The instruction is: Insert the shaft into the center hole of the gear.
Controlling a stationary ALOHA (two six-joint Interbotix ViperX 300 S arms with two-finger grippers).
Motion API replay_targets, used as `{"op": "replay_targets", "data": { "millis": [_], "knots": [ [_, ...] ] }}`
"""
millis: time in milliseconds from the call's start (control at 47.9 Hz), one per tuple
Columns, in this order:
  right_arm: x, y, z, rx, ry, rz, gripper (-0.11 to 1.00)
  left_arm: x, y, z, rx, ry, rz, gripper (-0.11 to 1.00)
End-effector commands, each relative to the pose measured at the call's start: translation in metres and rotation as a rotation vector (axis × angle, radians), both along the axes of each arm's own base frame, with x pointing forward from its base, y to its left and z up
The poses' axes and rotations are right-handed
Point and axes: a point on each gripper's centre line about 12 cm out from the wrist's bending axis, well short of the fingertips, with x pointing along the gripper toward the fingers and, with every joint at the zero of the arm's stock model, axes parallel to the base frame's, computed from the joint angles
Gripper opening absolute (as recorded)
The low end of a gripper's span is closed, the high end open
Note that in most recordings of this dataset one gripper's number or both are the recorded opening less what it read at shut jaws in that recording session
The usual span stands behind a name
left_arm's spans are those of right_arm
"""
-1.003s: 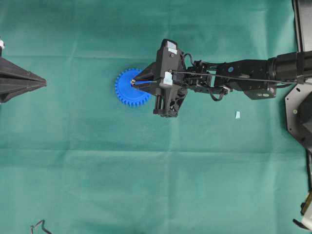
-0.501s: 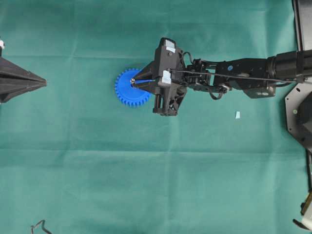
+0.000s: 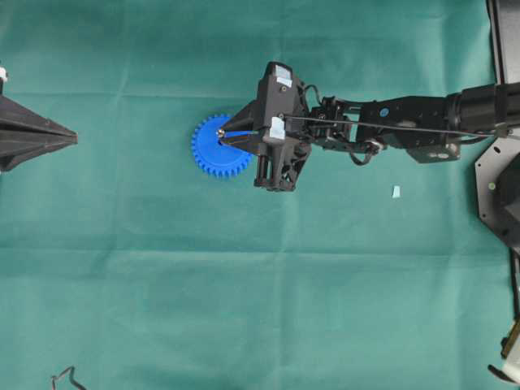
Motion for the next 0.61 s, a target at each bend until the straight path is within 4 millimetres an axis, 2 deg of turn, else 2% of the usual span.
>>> {"op": "replay_targets", "data": {
  "millis": [0, 209, 439, 585],
  "knots": [
    [0.003, -0.001, 0.025, -0.018, -0.070, 0.004, 0.17, 0.002, 0.000, 0.009, 0.000, -0.023, 0.000, 0.00],
    [0.005, -0.002, 0.023, -0.022, -0.079, 0.000, 0.17, 0.002, 0.000, 0.009, 0.001, -0.023, 0.000, 0.00],
    [0.009, -0.004, 0.004, -0.008, -0.069, -0.018, 0.17, 0.002, 0.000, 0.009, 0.000, -0.023, 0.000, 0.00],
    [0.008, -0.004, -0.001, 0.001, -0.060, -0.025, 0.17, 0.002, 0.000, 0.009, 0.000, -0.023, 0.000, 0.00]
  ]
}}
